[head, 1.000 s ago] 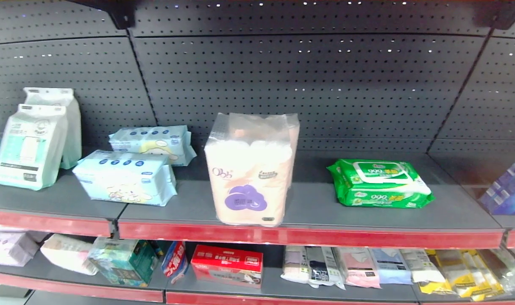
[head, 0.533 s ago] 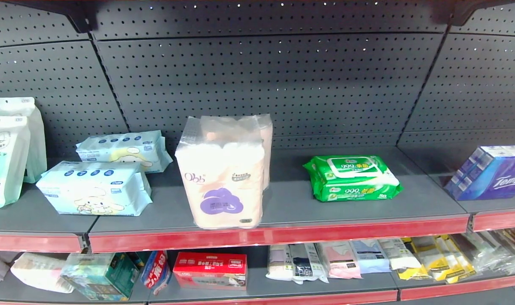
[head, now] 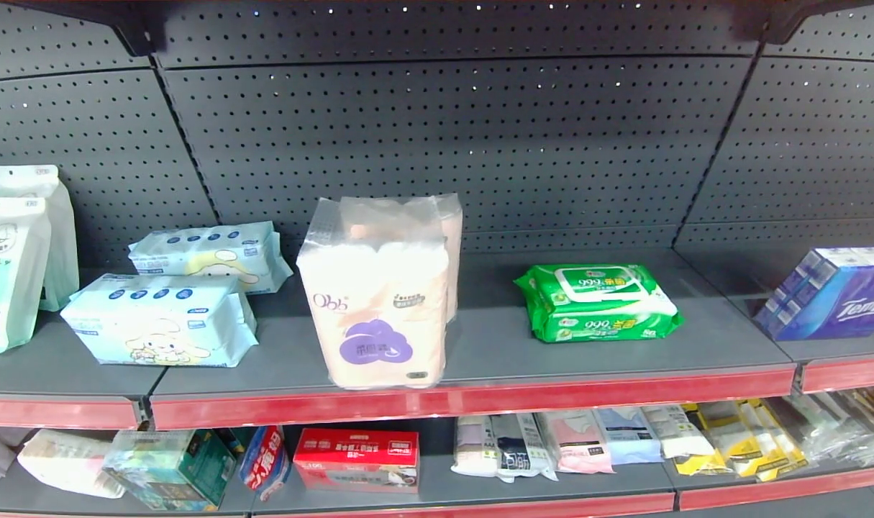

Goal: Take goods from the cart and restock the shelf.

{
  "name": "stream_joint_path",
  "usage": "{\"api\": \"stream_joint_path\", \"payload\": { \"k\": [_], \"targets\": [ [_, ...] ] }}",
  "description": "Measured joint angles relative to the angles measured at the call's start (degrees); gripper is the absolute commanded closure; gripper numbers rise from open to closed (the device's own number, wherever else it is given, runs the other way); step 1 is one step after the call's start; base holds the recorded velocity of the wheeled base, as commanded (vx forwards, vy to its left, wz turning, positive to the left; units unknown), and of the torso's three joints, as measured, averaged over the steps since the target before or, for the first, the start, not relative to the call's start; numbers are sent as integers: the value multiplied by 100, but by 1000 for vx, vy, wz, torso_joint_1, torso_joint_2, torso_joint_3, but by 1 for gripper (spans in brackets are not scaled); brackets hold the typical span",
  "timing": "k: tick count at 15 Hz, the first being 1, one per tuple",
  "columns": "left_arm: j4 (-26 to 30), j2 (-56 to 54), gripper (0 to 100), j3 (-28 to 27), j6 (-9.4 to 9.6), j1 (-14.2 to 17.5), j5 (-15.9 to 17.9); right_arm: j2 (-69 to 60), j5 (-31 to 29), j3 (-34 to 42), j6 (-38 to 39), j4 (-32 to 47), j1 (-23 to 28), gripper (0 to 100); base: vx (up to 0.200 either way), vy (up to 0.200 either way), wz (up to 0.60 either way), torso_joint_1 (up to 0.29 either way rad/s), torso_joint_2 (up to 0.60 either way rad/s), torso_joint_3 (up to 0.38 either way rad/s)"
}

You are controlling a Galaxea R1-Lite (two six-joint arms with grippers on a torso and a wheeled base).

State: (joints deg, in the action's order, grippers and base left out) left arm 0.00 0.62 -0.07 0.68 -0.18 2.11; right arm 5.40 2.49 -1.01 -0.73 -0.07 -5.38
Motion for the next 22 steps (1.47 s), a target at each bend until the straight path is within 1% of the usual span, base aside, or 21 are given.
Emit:
{"api": "stream_joint_path", "payload": {
  "k": [2, 3, 5, 8, 10, 11, 13, 14, 20, 22],
  "targets": [
    [2, 11, 0, -96, -35, -4, 128, -15, -187, 79, 66, -4, 4, 0, 0, 0, 0, 0, 0, 0],
    [21, 56, 0, -282, -89, -20, 168, -17, -219, 85, 63, -13, 4, 0, 0, 0, 0, 0, 0, 0],
    [10, 455, 0, -894, -306, -80, 232, -20, -219, 99, 73, -9, 4, 0, 0, 0, 0, 0, 0, 0],
    [-385, 1886, 0, -2008, -536, -161, 317, -20, -217, 101, 73, -9, 4, 0, 0, 0, 0, 0, 0, 0],
    [-645, 2817, 0, -2567, -623, -202, 372, -20, -216, 101, 73, -11, 28, 0, 0, 0, 0, 0, 0, 0],
    [-700, 3226, 0, -2751, -647, -221, 429, -33, -211, 101, 73, -11, 158, 0, 0, 0, 0, 0, 0, 0],
    [-829, 3832, 0, -2922, -656, -235, 546, -108, -202, 101, 73, -9, 589, 0, 0, 0, 0, 0, 0, 0],
    [-869, 4053, 0, -2959, -658, -240, 566, -202, -200, 101, 76, -9, 641, 0, 0, 0, 0, 0, 0, 0],
    [-851, 4898, 0, -2784, -645, -240, 568, -519, -197, 101, 83, -9, 538, 0, 0, 0, 0, 0, 0, 0],
    [-867, 5361, 0, -2779, -513, -243, 558, -530, -197, 101, 83, -9, 538, 0, 0, 0, 0, 0, 0, 0]
  ]
}}
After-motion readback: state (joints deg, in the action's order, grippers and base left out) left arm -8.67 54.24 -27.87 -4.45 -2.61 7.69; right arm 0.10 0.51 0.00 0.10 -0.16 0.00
